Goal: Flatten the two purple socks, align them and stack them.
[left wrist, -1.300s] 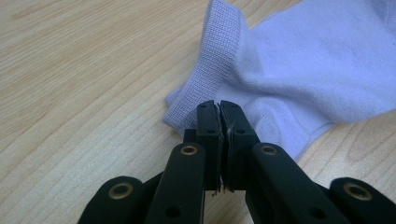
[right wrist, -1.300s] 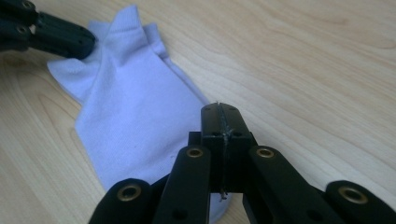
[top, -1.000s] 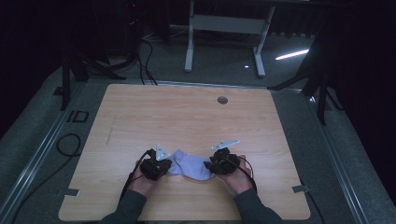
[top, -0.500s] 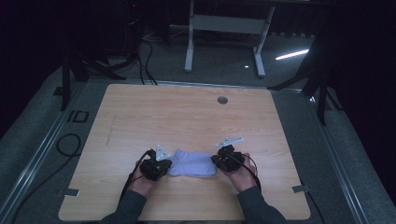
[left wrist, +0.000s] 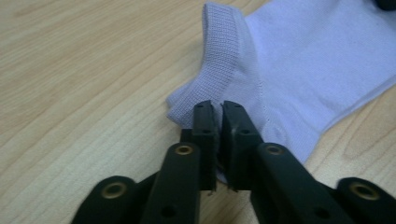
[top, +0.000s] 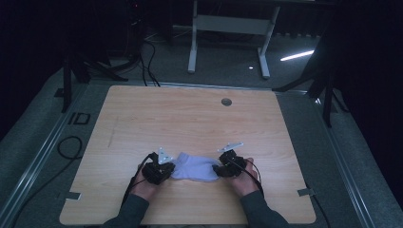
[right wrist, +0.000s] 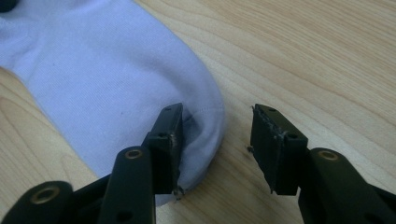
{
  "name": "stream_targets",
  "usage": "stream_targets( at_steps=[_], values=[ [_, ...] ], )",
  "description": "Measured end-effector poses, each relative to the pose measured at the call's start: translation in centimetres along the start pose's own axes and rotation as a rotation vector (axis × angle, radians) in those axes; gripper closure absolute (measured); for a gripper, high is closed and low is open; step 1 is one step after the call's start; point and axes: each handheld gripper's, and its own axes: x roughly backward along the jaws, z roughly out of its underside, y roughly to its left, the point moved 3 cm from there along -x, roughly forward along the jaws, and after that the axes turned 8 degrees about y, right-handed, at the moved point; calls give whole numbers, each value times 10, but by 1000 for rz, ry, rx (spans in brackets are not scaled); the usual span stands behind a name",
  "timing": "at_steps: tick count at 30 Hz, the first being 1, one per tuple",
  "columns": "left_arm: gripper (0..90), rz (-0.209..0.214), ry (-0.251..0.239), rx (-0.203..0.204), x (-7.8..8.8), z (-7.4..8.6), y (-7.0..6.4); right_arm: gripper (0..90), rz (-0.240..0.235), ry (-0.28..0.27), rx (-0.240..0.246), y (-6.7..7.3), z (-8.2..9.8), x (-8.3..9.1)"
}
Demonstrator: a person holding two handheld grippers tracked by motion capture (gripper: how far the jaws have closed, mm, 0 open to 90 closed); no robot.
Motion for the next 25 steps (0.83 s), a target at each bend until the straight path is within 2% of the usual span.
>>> stream_targets(
  at_steps=[6,8,12,18,25],
  values=[
    [749,20,-82,32,9,-2,6,477,-47,-69,-40,-6,-1,13],
    [735,18,-92,42,12,-1,9,468,-48,-96,-58,-10,-2,18],
    [702,17,-87,67,15,1,18,456,-42,-130,-91,-20,0,27],
    [672,-1,-68,110,17,5,34,436,-34,-151,-142,-36,9,33],
    [648,-29,-58,133,17,8,45,427,-24,-151,-184,-50,21,33]
  ],
)
